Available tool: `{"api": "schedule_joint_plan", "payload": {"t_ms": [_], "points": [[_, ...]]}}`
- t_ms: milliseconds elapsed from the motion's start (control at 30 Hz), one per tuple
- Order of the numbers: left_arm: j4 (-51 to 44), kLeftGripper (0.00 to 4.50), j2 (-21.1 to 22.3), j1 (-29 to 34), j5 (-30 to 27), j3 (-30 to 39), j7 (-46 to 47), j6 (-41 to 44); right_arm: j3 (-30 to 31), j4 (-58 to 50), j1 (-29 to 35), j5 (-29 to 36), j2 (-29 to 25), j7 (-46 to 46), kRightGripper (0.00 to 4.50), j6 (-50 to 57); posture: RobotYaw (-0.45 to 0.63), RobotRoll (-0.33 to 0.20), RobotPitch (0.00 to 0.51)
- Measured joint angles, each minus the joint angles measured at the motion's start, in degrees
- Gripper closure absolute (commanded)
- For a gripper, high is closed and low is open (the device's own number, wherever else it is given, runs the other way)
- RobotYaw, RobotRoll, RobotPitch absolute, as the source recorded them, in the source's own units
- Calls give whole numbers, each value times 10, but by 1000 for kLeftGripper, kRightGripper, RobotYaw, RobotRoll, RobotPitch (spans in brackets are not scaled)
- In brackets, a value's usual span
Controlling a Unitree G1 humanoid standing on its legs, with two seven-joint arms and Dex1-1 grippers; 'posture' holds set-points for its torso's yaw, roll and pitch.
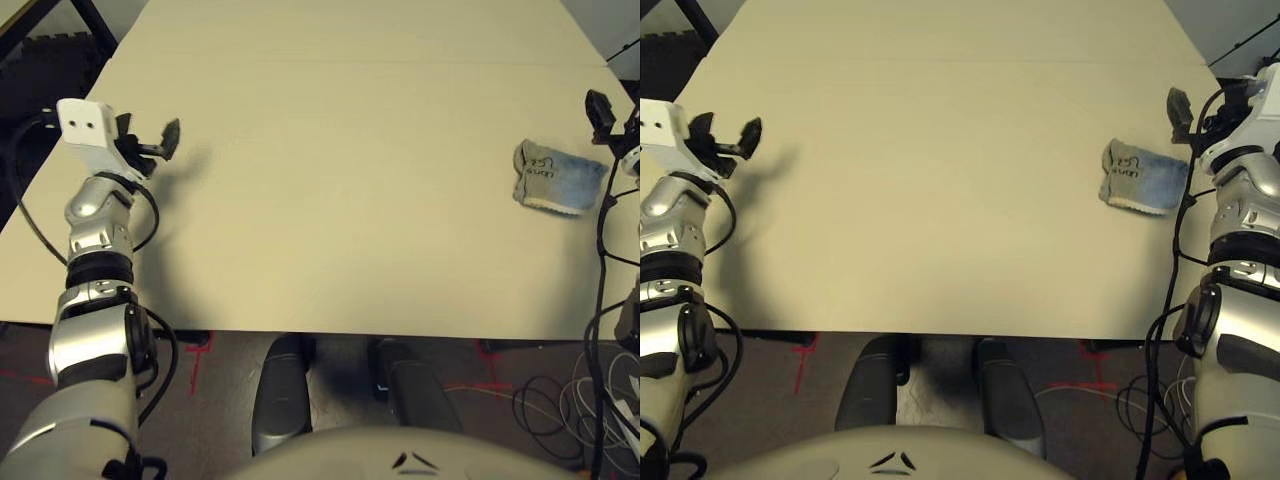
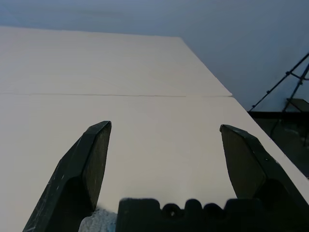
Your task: Wipe the water off the table with a rag.
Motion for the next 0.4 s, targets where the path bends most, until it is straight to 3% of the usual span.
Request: {"api": "schedule_joint_plan", "payload": {"t_ms": [400], "points": [[0, 0, -5, 0, 3, -1, -10, -15, -1, 1, 18, 1, 15, -9, 30, -15, 146, 0, 181]]}}
